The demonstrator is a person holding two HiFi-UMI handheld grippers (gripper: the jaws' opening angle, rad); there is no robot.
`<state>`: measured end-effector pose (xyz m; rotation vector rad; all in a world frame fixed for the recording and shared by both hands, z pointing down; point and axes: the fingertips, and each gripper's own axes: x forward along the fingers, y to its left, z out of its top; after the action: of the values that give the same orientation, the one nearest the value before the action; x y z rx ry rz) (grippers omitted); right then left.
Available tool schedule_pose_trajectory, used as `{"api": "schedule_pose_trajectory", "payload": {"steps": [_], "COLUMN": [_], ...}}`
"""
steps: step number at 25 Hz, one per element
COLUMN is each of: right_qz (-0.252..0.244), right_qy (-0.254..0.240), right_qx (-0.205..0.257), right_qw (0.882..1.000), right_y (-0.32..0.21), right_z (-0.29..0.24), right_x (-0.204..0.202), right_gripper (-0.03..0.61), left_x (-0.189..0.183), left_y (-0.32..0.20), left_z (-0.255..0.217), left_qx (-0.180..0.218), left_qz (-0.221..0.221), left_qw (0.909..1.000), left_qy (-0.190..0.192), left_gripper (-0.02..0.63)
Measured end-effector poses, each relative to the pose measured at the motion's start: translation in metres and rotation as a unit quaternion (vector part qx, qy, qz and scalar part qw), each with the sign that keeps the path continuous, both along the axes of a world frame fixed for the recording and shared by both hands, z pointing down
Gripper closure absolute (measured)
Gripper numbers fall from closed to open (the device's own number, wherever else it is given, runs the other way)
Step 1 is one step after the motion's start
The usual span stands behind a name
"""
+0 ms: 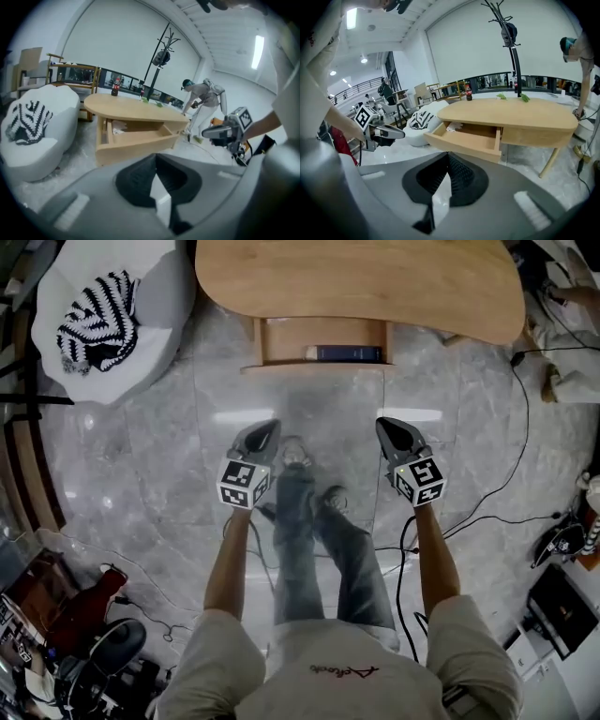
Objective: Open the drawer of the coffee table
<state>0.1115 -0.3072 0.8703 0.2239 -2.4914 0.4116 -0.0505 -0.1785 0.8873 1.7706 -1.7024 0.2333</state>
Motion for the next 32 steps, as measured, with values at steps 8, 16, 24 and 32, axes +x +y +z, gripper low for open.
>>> {"api": "schedule_pose_trajectory", "payload": {"steps": [8,16,24,32], "right_qz": [0.022,0.041,0.065,0.079], "right_qy": [-0.015,-0.047,-0.071,-0.099], "right_qx": [0.009,0.046,0.068,0.113], "right_qw": [1.0,0.997,0.993,0.985], "right_y": [0.0,-0.013,-0.034,-0.024], "right_z": [-0.118,-0.235,-0.35,-0.441], "right_x": [-0.009,-0.042,-0.06,-0.058], "right_gripper": [0.575,0.575,0.575,0.575], "left_x": [-0.006,-0.02,-0.037,-0.041], "left_y": [-0.009,-0.026,-0.048,-0.051], "left_z": [-0.124,-0.237,-0.357,-0.452], "left_qx": [0.022,0.051,0.077,0.121], "left_qz": [-0.005,0.002,0.007,0.02], "left_qw": [0.9997,0.9985,0.996,0.9893], "left_qy": [-0.011,-0.021,-0.045,-0.079], "left_gripper": [0.614,0.614,0.614,0.614]}}
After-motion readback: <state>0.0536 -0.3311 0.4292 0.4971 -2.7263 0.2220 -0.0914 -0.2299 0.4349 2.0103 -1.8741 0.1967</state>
